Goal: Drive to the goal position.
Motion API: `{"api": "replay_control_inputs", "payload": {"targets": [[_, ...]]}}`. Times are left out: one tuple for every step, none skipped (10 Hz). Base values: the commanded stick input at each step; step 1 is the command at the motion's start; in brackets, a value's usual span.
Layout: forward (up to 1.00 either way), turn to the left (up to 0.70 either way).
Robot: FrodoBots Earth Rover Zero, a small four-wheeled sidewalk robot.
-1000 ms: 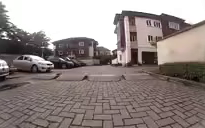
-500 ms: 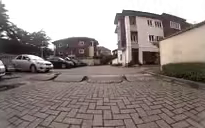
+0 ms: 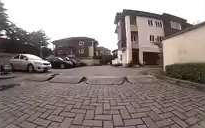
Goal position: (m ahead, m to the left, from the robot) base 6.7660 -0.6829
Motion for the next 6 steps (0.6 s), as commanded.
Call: {"api": "replay_control_inputs", "payload": {"targets": [[0.5,0.0],[0.5,0.0],[0.5,0.0],[0.5,0.0],[0.5,0.0],[0.5,0.0]]}}
